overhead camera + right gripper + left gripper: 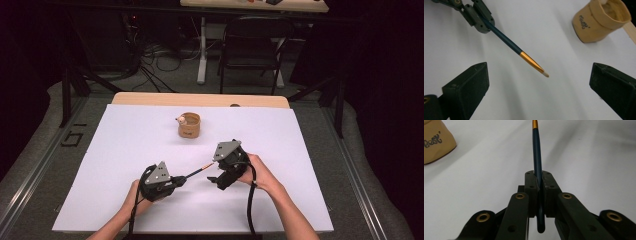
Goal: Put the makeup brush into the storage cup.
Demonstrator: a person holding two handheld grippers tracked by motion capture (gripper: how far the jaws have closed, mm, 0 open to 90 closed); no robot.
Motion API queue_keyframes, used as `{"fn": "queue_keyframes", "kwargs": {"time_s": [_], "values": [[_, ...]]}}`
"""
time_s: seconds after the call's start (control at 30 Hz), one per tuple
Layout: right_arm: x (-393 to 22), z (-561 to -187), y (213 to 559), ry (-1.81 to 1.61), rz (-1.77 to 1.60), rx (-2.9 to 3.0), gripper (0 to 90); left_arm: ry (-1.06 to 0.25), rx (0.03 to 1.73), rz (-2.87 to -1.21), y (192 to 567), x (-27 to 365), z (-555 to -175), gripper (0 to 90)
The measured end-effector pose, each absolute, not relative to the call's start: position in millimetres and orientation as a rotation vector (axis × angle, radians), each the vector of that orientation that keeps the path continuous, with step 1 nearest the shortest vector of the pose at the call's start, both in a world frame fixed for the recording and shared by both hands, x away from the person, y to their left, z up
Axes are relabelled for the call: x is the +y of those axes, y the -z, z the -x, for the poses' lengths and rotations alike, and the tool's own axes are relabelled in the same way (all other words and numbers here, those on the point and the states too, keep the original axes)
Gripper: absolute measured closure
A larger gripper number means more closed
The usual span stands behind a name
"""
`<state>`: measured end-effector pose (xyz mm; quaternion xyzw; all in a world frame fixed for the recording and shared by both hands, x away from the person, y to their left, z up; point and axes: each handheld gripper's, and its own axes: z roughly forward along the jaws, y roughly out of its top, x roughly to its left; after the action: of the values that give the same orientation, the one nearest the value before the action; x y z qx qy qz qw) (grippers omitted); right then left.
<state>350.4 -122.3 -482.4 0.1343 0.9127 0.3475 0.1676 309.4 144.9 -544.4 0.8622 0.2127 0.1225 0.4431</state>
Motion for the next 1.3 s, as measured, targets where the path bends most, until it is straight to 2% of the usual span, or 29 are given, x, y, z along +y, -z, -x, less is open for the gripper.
{"fn": "queue_keyframes", "kwargs": {"time_s": [0.67, 1.3], "values": [[-133, -335, 515, -1.229, -0.724, 2.641, 0.0, -0.315, 0.598, -2.031, 544, 152, -311, 84.9], [-129, -336, 520, -1.288, -0.849, 2.610, 2.4, -0.347, 0.672, -1.949, 545, 149, -308, 84.9]]}}
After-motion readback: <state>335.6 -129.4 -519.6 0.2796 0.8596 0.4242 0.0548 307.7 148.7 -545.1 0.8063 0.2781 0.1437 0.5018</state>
